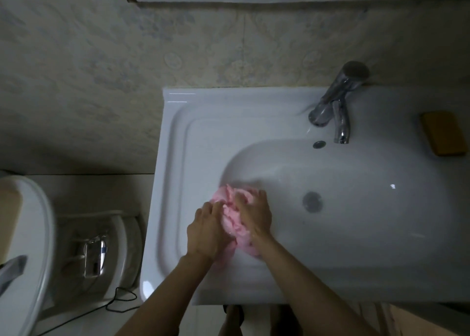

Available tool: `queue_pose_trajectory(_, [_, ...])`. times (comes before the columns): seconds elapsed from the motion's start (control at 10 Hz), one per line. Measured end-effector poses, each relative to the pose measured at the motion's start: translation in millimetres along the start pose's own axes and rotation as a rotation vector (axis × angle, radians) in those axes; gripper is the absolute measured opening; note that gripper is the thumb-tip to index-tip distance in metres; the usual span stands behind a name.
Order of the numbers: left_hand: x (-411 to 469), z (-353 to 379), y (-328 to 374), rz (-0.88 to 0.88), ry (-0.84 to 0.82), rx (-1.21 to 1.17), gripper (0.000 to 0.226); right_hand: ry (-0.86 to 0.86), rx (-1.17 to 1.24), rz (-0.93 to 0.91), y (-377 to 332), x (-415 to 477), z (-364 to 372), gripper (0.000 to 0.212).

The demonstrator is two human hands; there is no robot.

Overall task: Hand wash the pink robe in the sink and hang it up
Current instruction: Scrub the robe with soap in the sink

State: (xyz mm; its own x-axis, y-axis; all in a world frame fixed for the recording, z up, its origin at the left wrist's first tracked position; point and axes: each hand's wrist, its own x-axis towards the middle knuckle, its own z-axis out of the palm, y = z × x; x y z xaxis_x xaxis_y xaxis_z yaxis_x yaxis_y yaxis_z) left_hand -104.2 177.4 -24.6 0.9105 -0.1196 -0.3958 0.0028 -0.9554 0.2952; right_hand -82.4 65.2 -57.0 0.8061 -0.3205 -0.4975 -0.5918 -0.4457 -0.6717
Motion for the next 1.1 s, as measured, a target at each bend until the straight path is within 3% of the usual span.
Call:
queue_pose_trajectory(0.1, [0, 9, -8, 0.013, 0.065, -0.055, 0.061, 0.052, -0.074, -0.261, 0, -32, 4, 0.056])
queue_pose_trajectory(0.2, [1, 12, -2, 0.062, 0.051, -0.052, 0.073, -0.054, -0.088, -0.159, 2, 9, 12, 0.053])
queue_pose_trajectory(0.3, [2, 8, 9, 0.014, 0.001, 0.005, 0.074, -0.125, 0.000, 0.097, -3, 41, 3, 0.041])
queue_pose_trajectory(0.4, [3, 11, 3, -0.033, 0.050, -0.009, 0.056, 0.022, 0.026, 0.014, 3, 8, 1, 0.032])
queue_pose_trajectory(0.5, [6, 15, 1, -0.008, 0.095, 0.032, 0.032, -0.013, -0.057, -0.051, 3, -5, 4, 0.029])
queue_pose_trajectory(0.6, [7, 12, 12, 0.012, 0.105, -0.056, 0.044, 0.867, -0.560, 0.108, 18, 34, 10, 0.067])
queue_pose_trajectory(0.7, [9, 12, 16, -0.035, 0.107, -0.043, 0.046, -0.030, -0.084, 0.112, -4, 40, 0, 0.051])
queue_pose_trajectory(0.9, [6, 7, 9, 0.010, 0.066, -0.034, 0.044, -0.057, -0.086, -0.100, 3, -4, 4, 0.036])
queue_pose_trajectory(1.1, [1, -14, 31, -0.002, 0.000, -0.082, 0.038, -0.179, -0.081, 0.144, 0, 48, 4, 0.043])
